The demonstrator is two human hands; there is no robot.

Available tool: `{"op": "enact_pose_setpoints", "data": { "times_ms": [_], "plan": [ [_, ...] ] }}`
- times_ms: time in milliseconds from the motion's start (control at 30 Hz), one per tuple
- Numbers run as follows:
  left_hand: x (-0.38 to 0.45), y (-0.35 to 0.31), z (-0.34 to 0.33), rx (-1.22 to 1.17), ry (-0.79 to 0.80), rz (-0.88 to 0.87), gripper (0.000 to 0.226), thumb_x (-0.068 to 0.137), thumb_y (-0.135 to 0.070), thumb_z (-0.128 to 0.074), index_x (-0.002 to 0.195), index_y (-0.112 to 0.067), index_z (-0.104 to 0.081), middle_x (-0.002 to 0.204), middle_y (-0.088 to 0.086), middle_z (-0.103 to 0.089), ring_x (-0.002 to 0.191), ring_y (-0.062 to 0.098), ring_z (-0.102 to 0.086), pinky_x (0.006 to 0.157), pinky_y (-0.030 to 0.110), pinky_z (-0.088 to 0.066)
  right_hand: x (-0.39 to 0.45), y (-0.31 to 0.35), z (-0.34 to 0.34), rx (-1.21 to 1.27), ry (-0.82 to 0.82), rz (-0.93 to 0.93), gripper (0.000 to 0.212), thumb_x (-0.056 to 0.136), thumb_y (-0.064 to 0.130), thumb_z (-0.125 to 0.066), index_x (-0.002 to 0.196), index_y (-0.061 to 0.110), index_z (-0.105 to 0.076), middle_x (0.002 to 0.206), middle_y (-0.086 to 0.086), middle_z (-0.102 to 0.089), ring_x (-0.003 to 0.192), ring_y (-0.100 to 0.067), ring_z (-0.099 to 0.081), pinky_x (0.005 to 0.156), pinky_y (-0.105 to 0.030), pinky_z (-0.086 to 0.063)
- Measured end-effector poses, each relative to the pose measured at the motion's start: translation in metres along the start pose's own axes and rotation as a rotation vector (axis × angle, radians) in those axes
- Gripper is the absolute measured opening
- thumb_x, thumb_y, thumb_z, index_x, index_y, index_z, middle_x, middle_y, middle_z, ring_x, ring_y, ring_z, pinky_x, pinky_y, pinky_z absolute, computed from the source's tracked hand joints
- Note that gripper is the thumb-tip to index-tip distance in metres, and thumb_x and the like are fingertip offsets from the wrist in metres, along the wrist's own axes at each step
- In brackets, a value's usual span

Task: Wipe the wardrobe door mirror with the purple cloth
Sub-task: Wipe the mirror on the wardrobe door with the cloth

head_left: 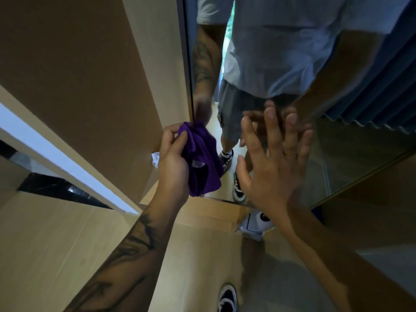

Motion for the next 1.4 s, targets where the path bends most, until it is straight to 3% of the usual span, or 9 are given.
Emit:
{"op": "enact_pose_setpoints", "data": {
  "times_ms": [133,233,433,633,700,933,1167,1267,1400],
  "plan": [
    [0.001,-0.003,-0.005,-0.039,0.037,-0.111,0.017,0.107,-0.012,-0.043,0.100,-0.019,-0.057,0.084,-0.011,-0.065,0.078,0.005,-0.062,0.071,0.019,-0.050,-0.023,-0.004,-0.020,-0.070,0.019,-0.017,0.082,0.102,0.062,-0.049,0.165,0.034,-0.006,0.171,-0.001,0.023,0.156,-0.027,0.023,0.125,-0.061,0.001],
    [-0.001,0.027,0.008,0.000,0.037,-0.086,0.016,0.108,-0.016,-0.042,0.103,-0.020,-0.056,0.086,-0.011,-0.064,0.079,0.004,-0.061,0.073,0.018,-0.049,-0.025,0.001,-0.030,-0.052,-0.003,-0.059,0.087,0.101,0.068,-0.046,0.164,0.034,0.003,0.167,0.002,0.033,0.155,-0.027,0.026,0.124,-0.064,-0.001],
    [-0.002,0.072,0.032,0.035,0.027,0.106,0.016,0.107,-0.017,-0.043,0.102,-0.022,-0.057,0.088,-0.006,-0.067,0.078,0.005,-0.066,0.066,0.018,-0.052,-0.045,0.019,-0.055,-0.012,-0.050,-0.179,0.100,0.097,0.071,-0.051,0.162,0.033,0.013,0.166,0.000,0.034,0.155,-0.028,0.026,0.124,-0.063,-0.008],
    [0.009,0.032,0.017,-0.046,0.104,-0.161,0.019,0.106,-0.006,-0.043,0.102,-0.017,-0.057,0.082,-0.014,-0.067,0.075,0.001,-0.062,0.067,0.013,-0.049,-0.049,0.019,-0.075,0.005,-0.129,-0.162,0.103,0.095,0.071,-0.055,0.163,0.031,0.011,0.168,0.001,0.030,0.156,-0.027,0.023,0.123,-0.063,-0.006],
    [0.009,0.036,0.016,-0.037,0.106,-0.180,0.019,0.106,-0.008,-0.042,0.103,-0.018,-0.057,0.084,-0.014,-0.067,0.078,0.001,-0.063,0.069,0.014,-0.050,-0.049,0.019,-0.078,0.021,-0.155,-0.165,0.102,0.095,0.069,-0.056,0.164,0.031,0.009,0.169,0.001,0.027,0.156,-0.027,0.022,0.123,-0.064,-0.006],
    [0.002,0.102,0.047,0.034,0.029,0.114,0.018,0.107,-0.014,-0.044,0.100,-0.020,-0.059,0.083,-0.007,-0.065,0.076,0.006,-0.064,0.066,0.018,-0.049,-0.054,0.020,-0.086,0.032,-0.213,-0.172,0.100,0.095,0.065,-0.059,0.164,0.032,0.006,0.170,0.003,0.024,0.157,-0.025,0.019,0.123,-0.062,-0.006],
    [0.006,0.056,0.022,-0.126,0.050,-0.121,0.016,0.105,-0.009,-0.045,0.110,-0.015,-0.058,0.096,-0.005,-0.067,0.087,0.008,-0.065,0.073,0.018,-0.053,-0.060,0.030,-0.093,0.063,-0.233,-0.246,0.098,0.096,0.064,-0.059,0.164,0.032,0.005,0.170,0.004,0.022,0.158,-0.024,0.015,0.125,-0.061,-0.011],
    [0.006,0.057,0.019,-0.077,0.055,-0.197,0.017,0.107,-0.012,-0.045,0.108,-0.021,-0.060,0.093,-0.010,-0.066,0.089,0.008,-0.062,0.077,0.018,-0.051,-0.071,0.033,-0.098,0.063,-0.202,-0.247,0.096,0.098,0.063,-0.058,0.164,0.032,0.005,0.170,0.003,0.022,0.158,-0.024,0.015,0.126,-0.060,-0.012],
    [0.007,0.100,0.041,-0.030,0.041,0.039,0.018,0.107,-0.016,-0.043,0.109,-0.019,-0.060,0.087,-0.007,-0.069,0.083,0.008,-0.066,0.074,0.021,-0.052,-0.079,0.031,-0.105,0.037,-0.190,-0.231,0.096,0.099,0.062,-0.056,0.164,0.030,0.006,0.170,0.002,0.023,0.158,-0.025,0.016,0.126,-0.058,-0.010]
  ]
}}
Point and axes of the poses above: each hand's wrist, its own x-axis towards the middle knuckle, its own z-axis out of the back of the hand, y = z × x, the point moved 2 cm from there along x, towards the middle knuckle
